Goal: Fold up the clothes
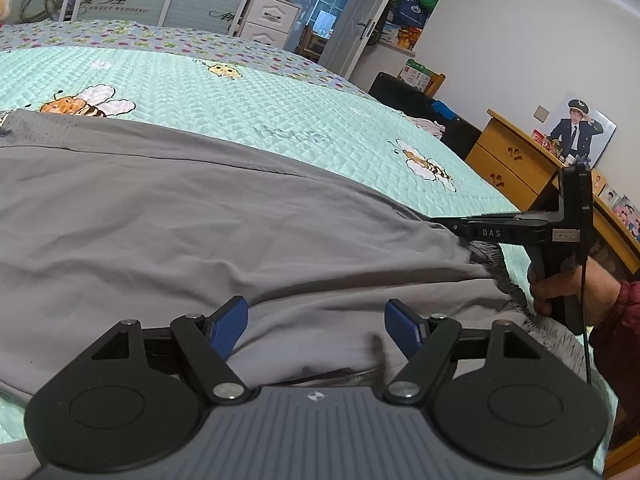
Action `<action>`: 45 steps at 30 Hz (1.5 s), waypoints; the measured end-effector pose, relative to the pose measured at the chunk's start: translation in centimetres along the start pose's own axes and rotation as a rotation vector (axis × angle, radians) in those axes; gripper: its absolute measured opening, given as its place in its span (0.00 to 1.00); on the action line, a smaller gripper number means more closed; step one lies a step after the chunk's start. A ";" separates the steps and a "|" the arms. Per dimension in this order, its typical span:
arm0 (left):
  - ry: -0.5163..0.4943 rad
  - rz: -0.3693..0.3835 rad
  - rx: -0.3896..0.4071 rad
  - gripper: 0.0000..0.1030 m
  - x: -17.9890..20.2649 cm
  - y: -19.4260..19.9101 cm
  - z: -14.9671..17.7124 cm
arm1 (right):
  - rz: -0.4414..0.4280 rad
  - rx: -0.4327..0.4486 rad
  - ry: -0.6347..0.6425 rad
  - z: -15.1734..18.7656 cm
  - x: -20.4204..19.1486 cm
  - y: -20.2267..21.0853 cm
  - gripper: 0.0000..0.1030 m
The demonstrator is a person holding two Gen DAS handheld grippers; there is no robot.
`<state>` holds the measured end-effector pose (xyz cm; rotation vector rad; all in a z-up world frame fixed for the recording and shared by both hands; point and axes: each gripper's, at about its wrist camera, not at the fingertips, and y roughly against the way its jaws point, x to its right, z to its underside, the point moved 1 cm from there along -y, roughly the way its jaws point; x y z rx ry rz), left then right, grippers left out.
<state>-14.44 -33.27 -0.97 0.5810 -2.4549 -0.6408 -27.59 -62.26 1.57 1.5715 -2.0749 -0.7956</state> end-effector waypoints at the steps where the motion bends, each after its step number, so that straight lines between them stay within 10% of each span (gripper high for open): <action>1: 0.001 0.003 -0.001 0.76 0.0 0.0 0.0 | -0.001 0.005 -0.027 0.1 0.4 0.0 0.00; 25: 0.001 0.007 0.003 0.79 0.1 0.1 0.4 | 0.045 0.084 0.042 -2.6 -2.9 1.4 0.10; 32: 0.021 0.009 0.003 0.80 0.2 0.3 0.1 | 0.060 -0.031 -0.122 -3.4 -1.6 -3.1 0.05; 40: 0.186 0.081 0.117 0.78 -2.1 5.3 -0.8 | -0.113 0.031 -0.152 -4.4 -8.4 -1.1 0.43; 45: 0.311 -0.025 0.170 0.78 -7.2 9.9 -1.7 | 0.017 -0.018 -0.178 -4.8 -10.5 -3.3 0.42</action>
